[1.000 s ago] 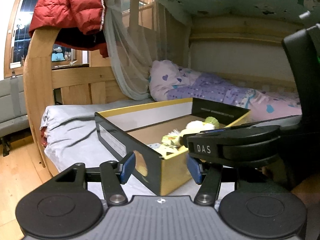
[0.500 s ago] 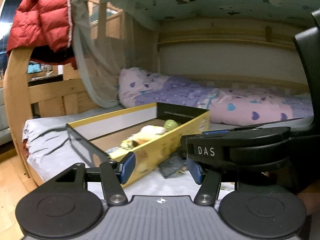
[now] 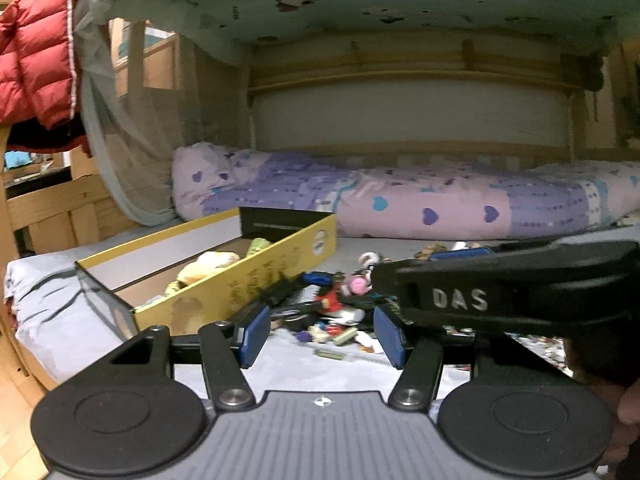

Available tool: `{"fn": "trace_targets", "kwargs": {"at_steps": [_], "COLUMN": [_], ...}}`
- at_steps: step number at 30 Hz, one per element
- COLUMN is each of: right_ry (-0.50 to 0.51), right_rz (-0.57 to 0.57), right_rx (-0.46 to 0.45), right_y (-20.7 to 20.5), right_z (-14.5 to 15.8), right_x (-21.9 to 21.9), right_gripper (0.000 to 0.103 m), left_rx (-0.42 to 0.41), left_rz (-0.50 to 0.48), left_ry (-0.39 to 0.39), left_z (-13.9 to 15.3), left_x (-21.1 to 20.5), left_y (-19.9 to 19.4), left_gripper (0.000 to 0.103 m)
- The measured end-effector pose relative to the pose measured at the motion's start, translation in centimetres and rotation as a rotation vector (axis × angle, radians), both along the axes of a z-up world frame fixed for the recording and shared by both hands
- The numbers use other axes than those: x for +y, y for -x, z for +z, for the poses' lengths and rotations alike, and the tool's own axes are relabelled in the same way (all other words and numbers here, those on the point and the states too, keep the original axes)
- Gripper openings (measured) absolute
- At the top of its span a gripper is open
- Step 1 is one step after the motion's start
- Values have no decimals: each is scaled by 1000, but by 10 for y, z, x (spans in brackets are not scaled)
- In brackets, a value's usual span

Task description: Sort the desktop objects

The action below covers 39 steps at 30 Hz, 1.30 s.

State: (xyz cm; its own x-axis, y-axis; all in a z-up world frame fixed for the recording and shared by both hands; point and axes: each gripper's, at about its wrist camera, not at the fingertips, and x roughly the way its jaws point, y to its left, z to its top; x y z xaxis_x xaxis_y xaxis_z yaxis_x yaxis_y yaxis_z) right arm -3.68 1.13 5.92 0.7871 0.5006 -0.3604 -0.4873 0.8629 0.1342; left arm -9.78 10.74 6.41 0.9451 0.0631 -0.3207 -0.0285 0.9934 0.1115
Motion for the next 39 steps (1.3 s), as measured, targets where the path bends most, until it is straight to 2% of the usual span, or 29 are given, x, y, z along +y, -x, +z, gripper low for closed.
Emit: {"fn": "trace_targets", "kwargs": {"at_steps": [8, 14, 15, 18, 19, 21, 23, 26, 31, 35, 39], "right_ry": [-30, -62, -68, -84, -96, -115, -126, -133, -100, -25, 13], "right_rz": [-98, -221, -251, -367, -398, -452, -481, -502, -512, -502, -466], "right_rx": [30, 66, 67, 33, 24, 13, 4, -1, -39, -80, -79], "right_y": [37, 78, 86, 110, 116, 127, 134, 144, 158, 163, 159], "right_z": [-11, -34, -39, -53, -56, -61, -64, -68, -66, -65, -69], "right_x": [-62, -116, -124, -147, -153, -167, -177, -184, -180, -170, -163], "right_gripper": [55, 63, 64, 76, 82, 85, 91, 96, 97, 93, 88], "left_rx": [-12, 17, 19, 4, -7, -34, -59, -56, 12, 55, 73], "left_rz": [-119, -188, -200, -233, -242, -240, -240, -263, -297, -289, -312], "left_ry": [-54, -48, -59, -74, -68, -51, -26, 15, 77, 118, 138], "left_z": [-12, -38, -42, -51, -51, -53, -53, -54, -61, -67, -70], "left_x": [-45, -76, -81, -91, -92, -91, -86, -77, -68, -60, -57], "left_y": [22, 42, 45, 52, 53, 56, 62, 63, 52, 44, 40], "left_gripper": [63, 68, 72, 76, 78, 85, 87, 94, 96, 96, 96]}}
